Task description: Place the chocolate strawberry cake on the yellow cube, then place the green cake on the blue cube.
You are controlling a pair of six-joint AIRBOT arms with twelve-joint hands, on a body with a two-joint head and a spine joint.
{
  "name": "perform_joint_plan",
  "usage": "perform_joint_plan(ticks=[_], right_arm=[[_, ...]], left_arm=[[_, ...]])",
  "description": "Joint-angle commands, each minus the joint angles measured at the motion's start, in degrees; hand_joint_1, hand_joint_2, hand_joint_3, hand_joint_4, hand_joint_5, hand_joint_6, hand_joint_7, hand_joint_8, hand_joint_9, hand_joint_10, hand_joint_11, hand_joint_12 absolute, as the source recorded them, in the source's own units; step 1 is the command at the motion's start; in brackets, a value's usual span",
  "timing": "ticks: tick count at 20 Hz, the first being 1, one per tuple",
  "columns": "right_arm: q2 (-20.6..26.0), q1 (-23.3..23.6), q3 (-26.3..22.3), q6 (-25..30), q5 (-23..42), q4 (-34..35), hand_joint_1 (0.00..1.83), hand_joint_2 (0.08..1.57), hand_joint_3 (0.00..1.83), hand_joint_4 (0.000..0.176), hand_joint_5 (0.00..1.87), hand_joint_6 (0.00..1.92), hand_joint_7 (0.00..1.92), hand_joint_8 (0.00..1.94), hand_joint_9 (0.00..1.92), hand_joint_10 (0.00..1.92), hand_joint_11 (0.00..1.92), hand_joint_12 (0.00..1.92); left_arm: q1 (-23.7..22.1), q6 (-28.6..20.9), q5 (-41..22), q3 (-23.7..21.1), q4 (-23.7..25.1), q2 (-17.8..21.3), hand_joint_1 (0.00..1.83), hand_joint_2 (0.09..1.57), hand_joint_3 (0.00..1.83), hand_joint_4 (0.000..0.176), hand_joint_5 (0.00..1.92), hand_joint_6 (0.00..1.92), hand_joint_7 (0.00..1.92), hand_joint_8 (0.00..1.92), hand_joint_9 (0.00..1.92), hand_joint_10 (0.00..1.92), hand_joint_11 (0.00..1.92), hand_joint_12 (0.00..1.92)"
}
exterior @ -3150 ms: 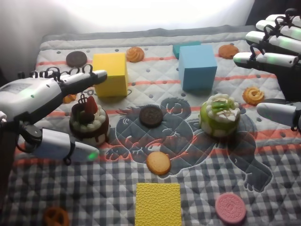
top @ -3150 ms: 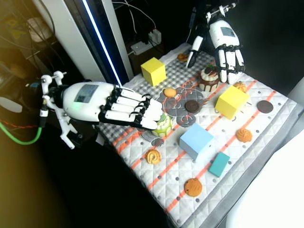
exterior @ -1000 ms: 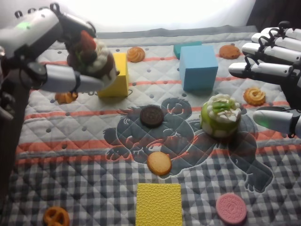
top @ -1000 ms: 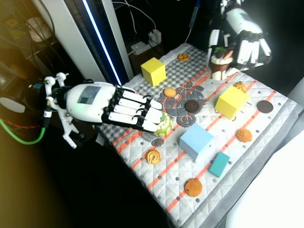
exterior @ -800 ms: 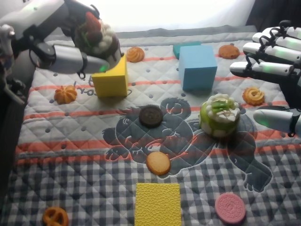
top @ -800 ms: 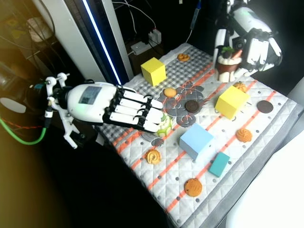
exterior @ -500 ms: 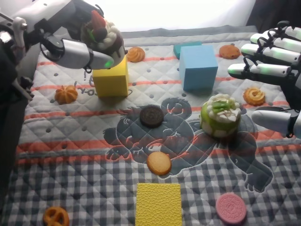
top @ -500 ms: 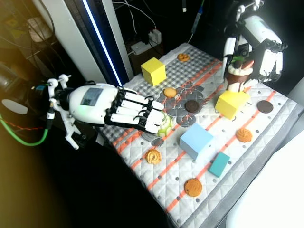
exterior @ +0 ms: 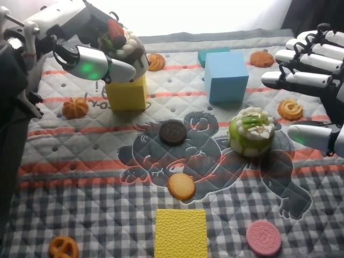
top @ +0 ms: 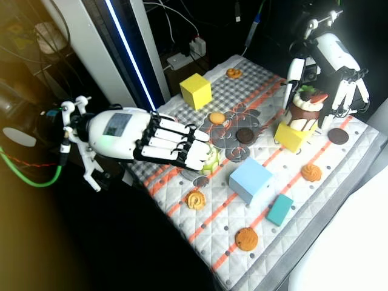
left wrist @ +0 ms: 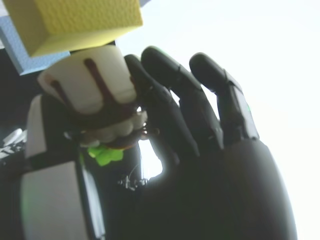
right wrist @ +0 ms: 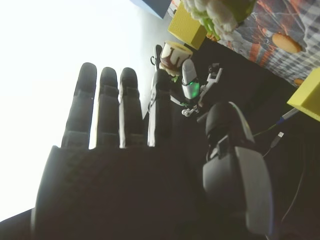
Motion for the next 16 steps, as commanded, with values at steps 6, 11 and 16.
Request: perform_joint_plan(ticks=[6,11,16], right_arm=[[-0.1,0.3,0.1,-0.1,6.7,0.7,0.02,1.31,0.00,0.078,0.39,0.01,0.23,0.00,0.17,0.01,0.04,0.36],[-0.1,0.2,0.0,-0.1,6.7,0.7,0.07,1.33,0.00,0.117,0.34,0.00,0.20,0.00,0.13,0.00,0.00,0.34],[-0.1,0.0,0.0,-0.1,6.7,0.9,0.06,1.33,0.00,0.120,0.32,0.00,0.17,0.00,0.10,0.00,0.00,0.24]], left_arm=[[-0.6,-0.4,-5.8,0.0,1.0,0.7,1.01,0.98,0.00,0.000,0.94,0.00,1.22,0.27,0.77,1.10,0.22,1.71],[-0.5,-0.4,-4.3,0.1,1.7,0.6,0.97,0.99,0.00,0.000,0.90,0.00,1.10,0.24,0.69,1.01,0.14,1.74],[-0.3,-0.4,-3.6,0.1,2.1,0.8,0.94,0.99,0.00,0.006,0.79,0.00,1.01,0.18,0.61,0.99,0.08,1.74]])
